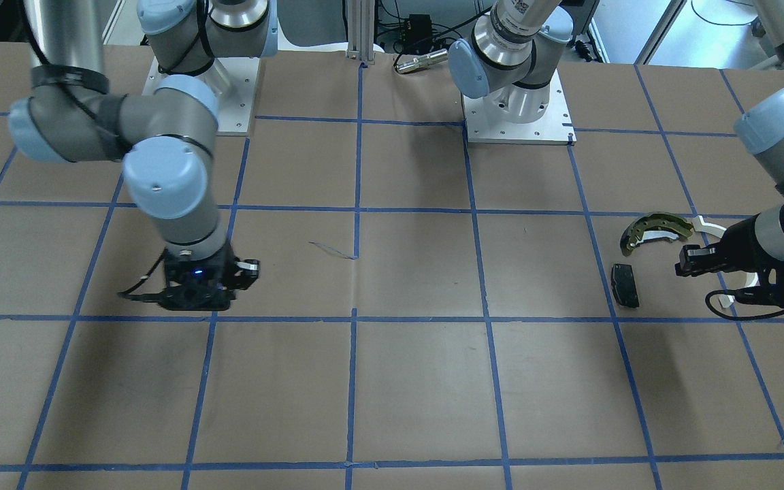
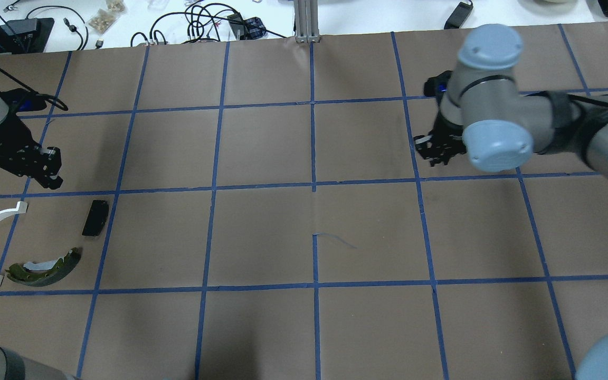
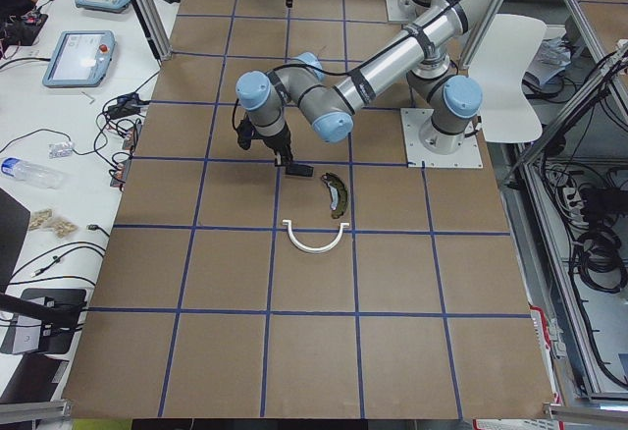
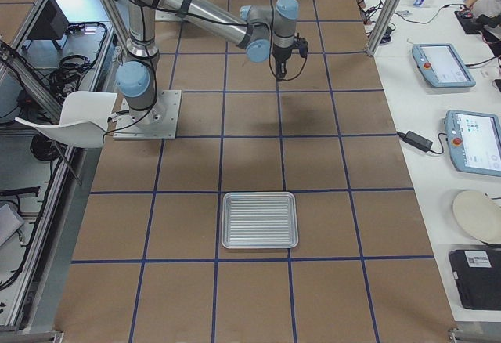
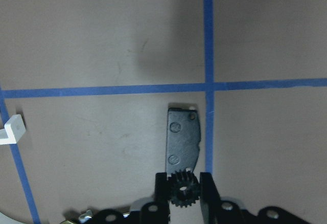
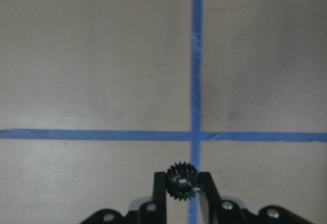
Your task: Place bearing gear from tray to pile
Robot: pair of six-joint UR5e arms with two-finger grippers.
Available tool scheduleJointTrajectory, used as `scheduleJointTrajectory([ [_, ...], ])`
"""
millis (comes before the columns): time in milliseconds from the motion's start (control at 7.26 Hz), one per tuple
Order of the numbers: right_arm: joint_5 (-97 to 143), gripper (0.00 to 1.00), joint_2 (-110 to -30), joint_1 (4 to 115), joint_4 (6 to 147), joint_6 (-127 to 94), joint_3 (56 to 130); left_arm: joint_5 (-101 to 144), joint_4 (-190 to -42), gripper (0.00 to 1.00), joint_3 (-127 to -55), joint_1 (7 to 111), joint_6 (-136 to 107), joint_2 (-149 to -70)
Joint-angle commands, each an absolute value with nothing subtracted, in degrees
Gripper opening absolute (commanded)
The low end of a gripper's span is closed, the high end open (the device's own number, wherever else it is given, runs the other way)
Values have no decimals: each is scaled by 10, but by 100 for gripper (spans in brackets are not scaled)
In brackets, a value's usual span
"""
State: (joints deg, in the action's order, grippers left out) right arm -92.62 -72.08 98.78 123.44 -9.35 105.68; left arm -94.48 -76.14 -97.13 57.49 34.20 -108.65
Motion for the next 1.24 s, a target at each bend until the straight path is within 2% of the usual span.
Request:
scheduleJointTrajectory([
  [0, -888, 0, -689, 1138, 1260, -302, 1039, -944, -750, 0, -978, 557, 371, -1106],
  [276, -855, 1, -620, 1231, 1290, -410, 990, -944, -698, 0, -1004, 553, 377, -1123],
  [413, -856, 12, -591, 1259, 1292, -447, 963, -946, -669, 0, -1018, 553, 376, -1130],
  [551, -860, 34, -586, 1259, 1292, -445, 947, -947, -667, 0, -1025, 553, 377, -1132],
  [689, -864, 88, -587, 1255, 1299, -446, 940, -946, -666, 0, -1026, 553, 378, -1140],
  [827, -863, 100, -589, 1237, 1336, -436, 946, -947, -666, 1, -1027, 552, 378, -1142],
  [964, -856, 100, -591, 1191, 1335, -404, 945, -947, -665, 35, -1028, 552, 378, -1143],
  [1102, -859, 100, -620, 1146, 1325, -321, 947, -947, -666, 84, -1028, 552, 379, -1143],
])
